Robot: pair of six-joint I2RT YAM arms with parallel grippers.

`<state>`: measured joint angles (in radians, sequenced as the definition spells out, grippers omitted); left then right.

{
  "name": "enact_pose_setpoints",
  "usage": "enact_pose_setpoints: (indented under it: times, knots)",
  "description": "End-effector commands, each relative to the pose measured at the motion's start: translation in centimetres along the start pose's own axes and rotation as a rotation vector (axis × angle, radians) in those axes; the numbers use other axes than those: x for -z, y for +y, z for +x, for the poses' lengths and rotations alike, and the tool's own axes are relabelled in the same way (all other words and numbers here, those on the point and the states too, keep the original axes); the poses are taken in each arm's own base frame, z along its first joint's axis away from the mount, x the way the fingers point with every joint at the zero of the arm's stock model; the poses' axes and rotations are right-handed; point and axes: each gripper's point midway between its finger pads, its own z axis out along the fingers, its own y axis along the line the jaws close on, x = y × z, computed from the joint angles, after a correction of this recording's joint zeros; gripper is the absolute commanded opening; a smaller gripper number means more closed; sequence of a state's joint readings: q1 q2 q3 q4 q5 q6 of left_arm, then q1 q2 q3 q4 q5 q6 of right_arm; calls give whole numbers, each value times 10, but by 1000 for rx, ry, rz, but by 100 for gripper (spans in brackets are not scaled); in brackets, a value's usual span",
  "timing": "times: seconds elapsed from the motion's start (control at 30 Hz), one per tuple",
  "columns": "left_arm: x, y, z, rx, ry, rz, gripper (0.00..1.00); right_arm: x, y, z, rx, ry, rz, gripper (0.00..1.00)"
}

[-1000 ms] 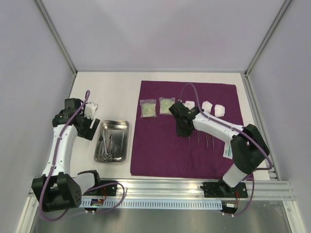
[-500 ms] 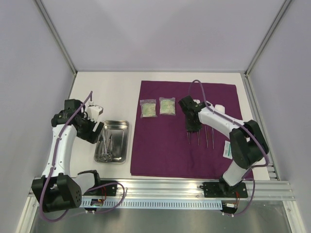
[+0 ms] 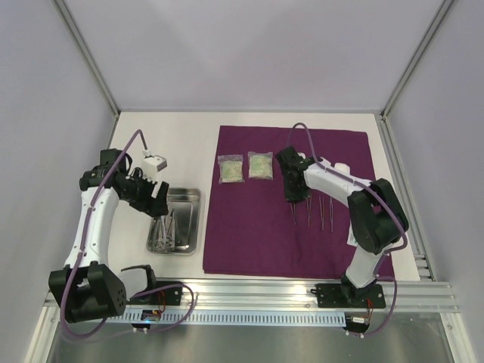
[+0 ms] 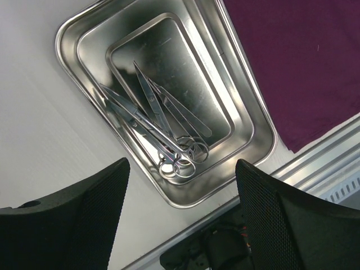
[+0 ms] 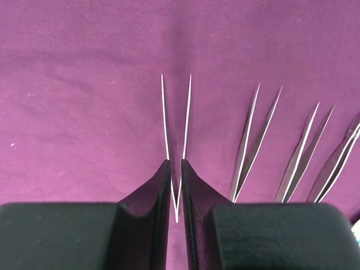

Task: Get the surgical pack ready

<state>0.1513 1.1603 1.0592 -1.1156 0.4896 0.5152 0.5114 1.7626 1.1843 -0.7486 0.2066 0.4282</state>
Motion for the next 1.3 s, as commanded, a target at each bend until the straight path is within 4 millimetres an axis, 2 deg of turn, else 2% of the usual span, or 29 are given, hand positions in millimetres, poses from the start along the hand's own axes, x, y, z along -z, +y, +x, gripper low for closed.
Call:
enact_pose_setpoints:
  times: [0.0,0.27,0.47,0.6,0.9,1.03,1.07,1.13,1.17,1.27]
  knots:
    - [-3,0,-9,23,-47,7,85,-3,2,-16,13,-34,-8,14]
    - [-4,3,-16,46,-58,3,85,-2,-4,-19,15,-51,11,13]
    - [-6,7,-16,55,-52,-8,85,-19,-4,-7,9,-11,-1,11]
    - [-6,9,-15,58,-47,-19,85,-24,-3,-3,4,1,-7,6]
    - [-5,10,-15,65,-46,-30,85,-21,0,-4,-15,-1,-20,0]
    - [-4,16,-15,96,-39,-63,85,2,-1,-17,-67,-67,-35,0]
    - [-5,19,-15,105,-34,-75,85,17,-1,-25,-97,-113,-50,0]
    - [-6,28,-9,138,-1,-127,85,35,-1,-35,-137,-168,-69,0]
    - [-8,32,-7,161,14,-143,85,52,-1,-43,-163,-222,-88,0]
    - [-8,36,-3,177,32,-170,85,86,9,-56,-226,-326,-126,0]
